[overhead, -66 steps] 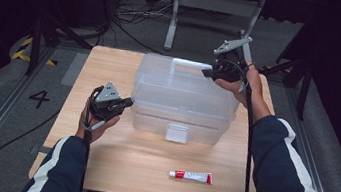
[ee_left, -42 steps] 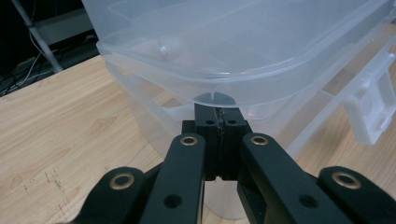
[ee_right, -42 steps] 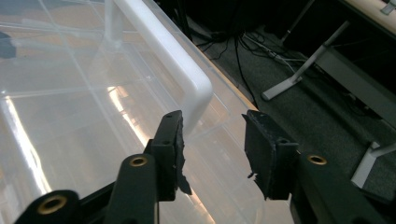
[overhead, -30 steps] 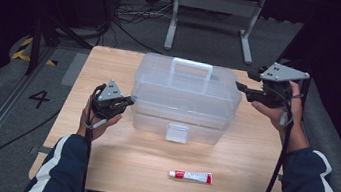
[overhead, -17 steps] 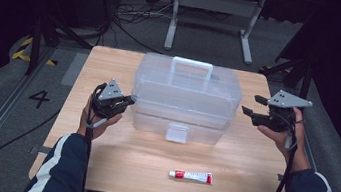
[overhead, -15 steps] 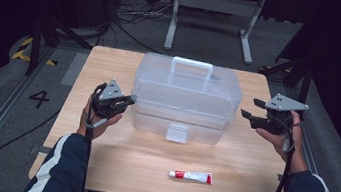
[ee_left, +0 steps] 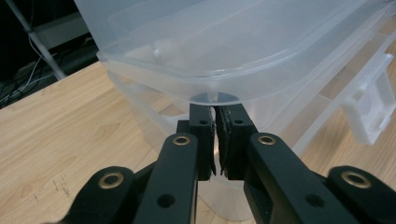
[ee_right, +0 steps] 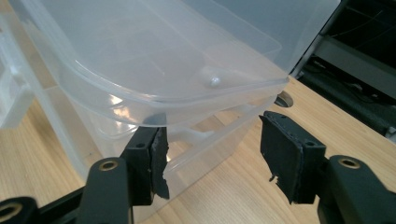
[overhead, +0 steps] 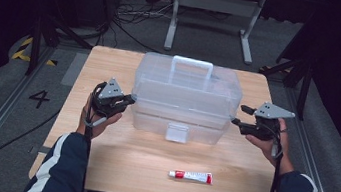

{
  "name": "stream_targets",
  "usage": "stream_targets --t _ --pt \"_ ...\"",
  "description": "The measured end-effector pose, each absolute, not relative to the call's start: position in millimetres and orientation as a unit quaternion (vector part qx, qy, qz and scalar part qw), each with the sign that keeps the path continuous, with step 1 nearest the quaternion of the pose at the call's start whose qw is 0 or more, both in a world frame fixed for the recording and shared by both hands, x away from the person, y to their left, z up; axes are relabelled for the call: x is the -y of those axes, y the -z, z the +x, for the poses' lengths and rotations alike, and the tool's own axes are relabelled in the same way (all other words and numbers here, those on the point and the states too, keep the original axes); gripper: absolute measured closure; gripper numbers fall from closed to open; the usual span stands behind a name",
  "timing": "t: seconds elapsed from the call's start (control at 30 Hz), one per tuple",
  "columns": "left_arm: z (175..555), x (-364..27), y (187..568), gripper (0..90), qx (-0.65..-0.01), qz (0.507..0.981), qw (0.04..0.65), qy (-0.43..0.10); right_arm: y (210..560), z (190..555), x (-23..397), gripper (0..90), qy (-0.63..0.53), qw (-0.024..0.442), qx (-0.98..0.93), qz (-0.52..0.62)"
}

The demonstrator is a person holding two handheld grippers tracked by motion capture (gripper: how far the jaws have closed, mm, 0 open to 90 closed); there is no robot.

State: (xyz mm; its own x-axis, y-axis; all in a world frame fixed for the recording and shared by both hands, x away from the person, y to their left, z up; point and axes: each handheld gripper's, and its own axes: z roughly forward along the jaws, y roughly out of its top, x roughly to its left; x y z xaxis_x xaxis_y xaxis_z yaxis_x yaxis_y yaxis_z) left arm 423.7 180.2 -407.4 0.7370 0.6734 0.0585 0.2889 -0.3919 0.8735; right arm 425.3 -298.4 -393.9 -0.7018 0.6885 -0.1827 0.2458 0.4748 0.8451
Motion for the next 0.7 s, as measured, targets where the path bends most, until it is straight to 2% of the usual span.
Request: stream_targets --t 0.2,0.5,0.7 --pt "421.5 -179.9 405.5 83.6 -0.305 0.803 0.467 -0.211 395.1 424.9 301.1 43.7 -0.447 0.274 -0.803 0.284" --pt "410.6 -183.9 404.7 76.2 -0.289 0.81 0.465 -0.211 388.9 421.8 297.5 52.2 -0.478 0.329 -0.765 0.281" --pt "400.1 -175.7 406.7 71.3 -0.255 0.827 0.461 -0.197 382.5 423.0 292.1 62.1 -0.49 0.369 -0.745 0.261"
